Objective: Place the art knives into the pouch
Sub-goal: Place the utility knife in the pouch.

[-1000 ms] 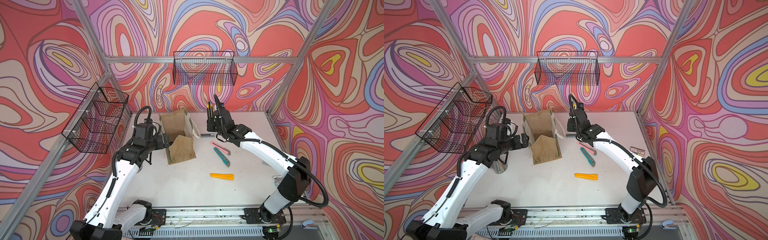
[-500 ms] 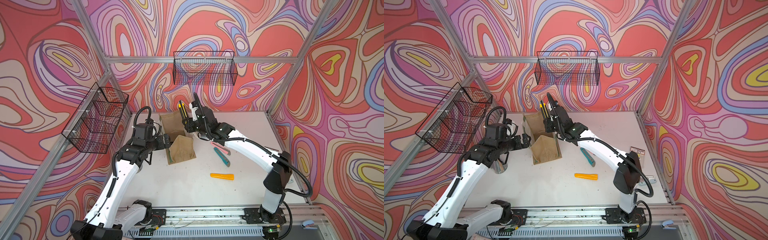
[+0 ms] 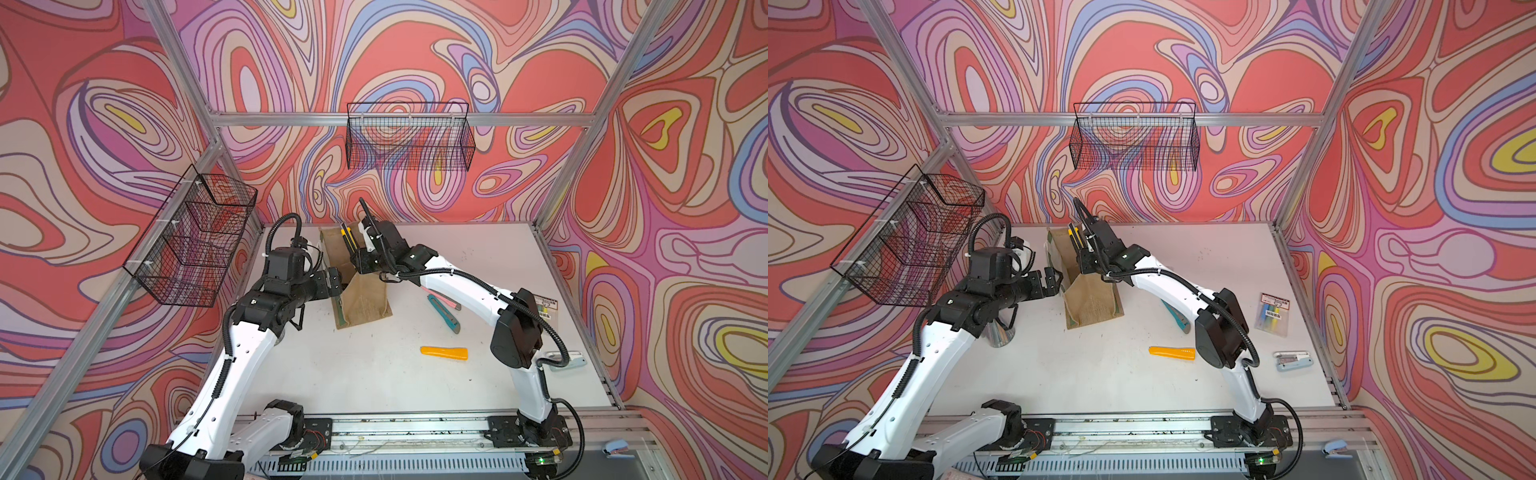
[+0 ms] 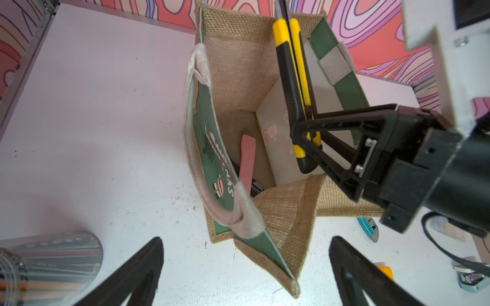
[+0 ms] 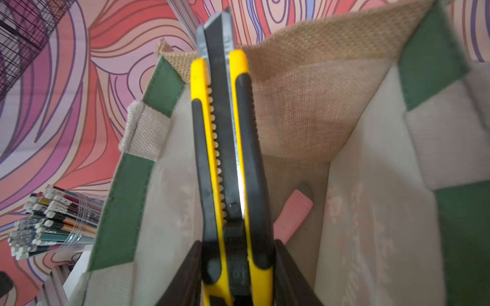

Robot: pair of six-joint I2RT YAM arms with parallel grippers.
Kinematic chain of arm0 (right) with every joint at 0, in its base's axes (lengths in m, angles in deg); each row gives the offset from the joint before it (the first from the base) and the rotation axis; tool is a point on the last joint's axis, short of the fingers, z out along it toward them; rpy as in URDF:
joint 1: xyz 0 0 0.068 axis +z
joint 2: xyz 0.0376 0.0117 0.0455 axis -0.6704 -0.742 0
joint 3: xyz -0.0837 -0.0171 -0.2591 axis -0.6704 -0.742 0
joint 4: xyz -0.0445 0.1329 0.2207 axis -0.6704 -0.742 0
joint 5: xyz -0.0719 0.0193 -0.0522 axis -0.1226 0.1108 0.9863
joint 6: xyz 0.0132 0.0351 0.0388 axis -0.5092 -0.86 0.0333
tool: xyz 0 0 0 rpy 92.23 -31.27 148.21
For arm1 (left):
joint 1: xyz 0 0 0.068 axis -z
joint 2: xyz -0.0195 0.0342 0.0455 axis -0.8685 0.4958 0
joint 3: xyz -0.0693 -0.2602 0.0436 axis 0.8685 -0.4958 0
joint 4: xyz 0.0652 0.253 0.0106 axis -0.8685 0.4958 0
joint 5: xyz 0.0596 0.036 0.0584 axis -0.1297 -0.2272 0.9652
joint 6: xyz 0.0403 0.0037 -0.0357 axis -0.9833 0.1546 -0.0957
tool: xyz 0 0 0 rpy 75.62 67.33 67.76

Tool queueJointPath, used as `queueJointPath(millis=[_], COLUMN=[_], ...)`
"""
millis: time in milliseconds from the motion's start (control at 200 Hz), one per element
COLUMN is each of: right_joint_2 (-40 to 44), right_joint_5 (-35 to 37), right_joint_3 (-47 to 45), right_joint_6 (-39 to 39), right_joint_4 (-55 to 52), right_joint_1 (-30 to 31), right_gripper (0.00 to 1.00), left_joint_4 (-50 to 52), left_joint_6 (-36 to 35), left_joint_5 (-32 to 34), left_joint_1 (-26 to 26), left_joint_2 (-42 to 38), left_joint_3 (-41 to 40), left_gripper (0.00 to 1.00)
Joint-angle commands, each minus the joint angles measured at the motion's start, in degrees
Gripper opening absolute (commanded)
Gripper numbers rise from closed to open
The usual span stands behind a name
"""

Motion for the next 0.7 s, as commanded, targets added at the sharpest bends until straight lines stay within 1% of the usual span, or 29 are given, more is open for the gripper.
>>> queueJointPath(millis=[0, 30, 60, 215, 371, 456, 541, 666, 696], right_joint_2=[-0.58, -0.44, -0.25, 1.96, 5.23, 7.82, 12.38, 19.22, 21.98], right_joint_5=[-1.38, -1.65, -1.89, -1.31, 2.34, 4.55, 9.37, 11.94, 12.29], right_joint_3=[1.95, 1.91, 1.91, 2.26, 3.2, 1.88, -2.88, -10.87, -12.87], right_joint_6=[-0.67, -0.71, -0.67, 0.59, 2.8, 2.13, 0.12, -1.69, -2.19], right_joint_4=[-1.16, -1.11, -0.94, -0.8, -3.14, -3.96, -3.06, -1.57, -1.3], right_joint_1=[0.25, 0.28, 0.23, 0.22, -0.22, -1.33, -3.03, -6.83, -7.72], right_gripper=[0.45, 0.52, 0.56, 0.72, 0.75, 0.74, 0.73, 0.73, 0.73], left_joint_4=[-0.95, -0.79, -0.74, -1.37, -1.86, -1.7, -1.18, -1.47, -1.56], left_joint_6=[0.33, 0.27, 0.24, -2.52, -3.85, -3.99, -3.86, -3.72, -3.63], left_joint_5=[-0.43, -0.45, -0.53, -2.25, -2.03, -2.71, -4.23, -5.29, -5.19], left_joint_1=[-0.41, -0.38, -0.38, -0.38, -0.38, -0.39, -0.43, 0.04, 0.26], left_joint_2=[-0.71, -0.73, -0.62, -1.35, -2.72, -2.73, -2.42, -3.04, -3.39], left_joint_3=[-0.61, -0.61, -0.57, -0.86, -1.58, -1.58, -1.41, -1.22, -1.23], left_gripper=[1.0, 1.0, 1.0, 1.0, 1.0, 1.0, 1.0, 1.0, 1.0])
